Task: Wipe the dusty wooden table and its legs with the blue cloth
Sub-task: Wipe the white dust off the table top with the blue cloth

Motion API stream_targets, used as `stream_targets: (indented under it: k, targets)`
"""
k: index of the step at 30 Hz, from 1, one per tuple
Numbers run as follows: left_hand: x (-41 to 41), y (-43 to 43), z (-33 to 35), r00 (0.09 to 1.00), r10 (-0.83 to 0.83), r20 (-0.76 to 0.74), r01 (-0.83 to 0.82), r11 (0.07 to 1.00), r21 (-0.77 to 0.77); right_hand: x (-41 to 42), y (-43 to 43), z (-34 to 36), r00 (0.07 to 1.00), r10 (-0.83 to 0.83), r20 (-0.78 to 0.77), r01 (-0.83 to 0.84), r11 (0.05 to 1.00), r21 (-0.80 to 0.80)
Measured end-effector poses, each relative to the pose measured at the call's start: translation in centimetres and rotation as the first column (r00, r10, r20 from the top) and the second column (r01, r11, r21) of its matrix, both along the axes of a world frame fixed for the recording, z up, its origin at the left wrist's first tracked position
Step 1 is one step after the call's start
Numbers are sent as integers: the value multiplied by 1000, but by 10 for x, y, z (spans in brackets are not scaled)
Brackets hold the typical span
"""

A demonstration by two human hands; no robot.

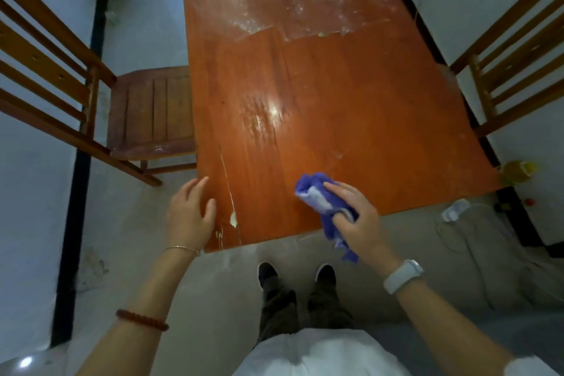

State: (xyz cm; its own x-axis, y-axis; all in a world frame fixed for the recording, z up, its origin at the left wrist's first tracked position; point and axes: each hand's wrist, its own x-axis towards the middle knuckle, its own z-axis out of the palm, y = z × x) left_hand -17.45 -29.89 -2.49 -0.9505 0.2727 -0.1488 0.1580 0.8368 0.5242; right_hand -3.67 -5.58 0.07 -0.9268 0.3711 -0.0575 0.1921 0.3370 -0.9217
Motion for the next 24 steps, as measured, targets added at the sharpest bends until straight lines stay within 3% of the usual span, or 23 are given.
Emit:
stream_targets:
  k: [3, 6, 9, 12, 15, 20, 24]
  targets:
    - [27, 40, -4, 999, -33, -27, 29, 991, -129, 22, 60, 0, 933, -355, 50, 349, 931, 103]
    - [47, 58, -12, 999, -37, 9, 38, 973, -228, 31, 99, -13, 838, -535, 110, 502, 833, 234]
    - [50, 53, -19, 999, -42, 14, 45, 966, -255, 29, 103, -30, 839, -517, 167, 374, 773, 513]
    - [46, 49, -21, 999, -37, 12, 39, 969, -242, 30, 102, -38, 813, -534, 234, 195, 628, 753]
    - [44, 48, -22, 999, -35, -8, 32, 971, -236, 39, 114, -36, 763, -601, 239, 188, 560, 807]
    - [46, 56, -21, 1000, 25, -11, -27, 975, -218, 44, 125, -37, 774, -598, 206, 302, 635, 711]
    - [49, 59, -19, 999, 40, -20, -43, 977, -210, 31, 111, -42, 739, -646, 194, 307, 578, 756]
